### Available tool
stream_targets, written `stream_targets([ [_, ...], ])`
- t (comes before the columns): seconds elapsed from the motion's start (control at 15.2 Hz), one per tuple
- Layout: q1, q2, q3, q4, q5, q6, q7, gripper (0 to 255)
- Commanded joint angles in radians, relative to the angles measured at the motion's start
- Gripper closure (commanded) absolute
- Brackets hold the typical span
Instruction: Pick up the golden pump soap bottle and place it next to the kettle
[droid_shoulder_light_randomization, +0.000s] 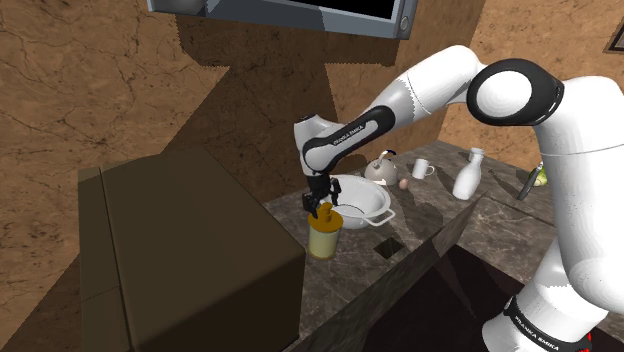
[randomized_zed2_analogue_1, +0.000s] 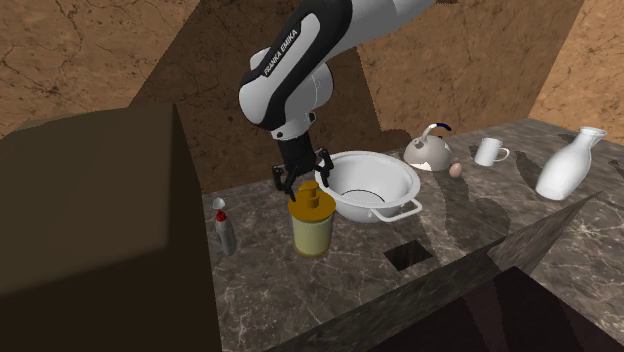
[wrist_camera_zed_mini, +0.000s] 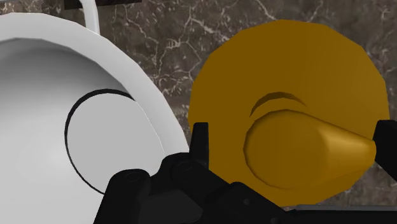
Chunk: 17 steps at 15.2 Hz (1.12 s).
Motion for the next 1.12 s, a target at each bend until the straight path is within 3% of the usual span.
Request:
stream_targets([
  [0.0,0.000,0.001,0.000,-0.003,-0.001,0.004,0.001,0],
  [0.33,0.000,0.001,0.000,-0.003,-0.001,0.004,0.001,0],
  [0.4,0.000,0.001,0.000,-0.003,-0.001,0.004,0.001,255],
  [1.06,0.000,-0.008,0.001,-0.002,0.001,-0.005,-0.001,255],
])
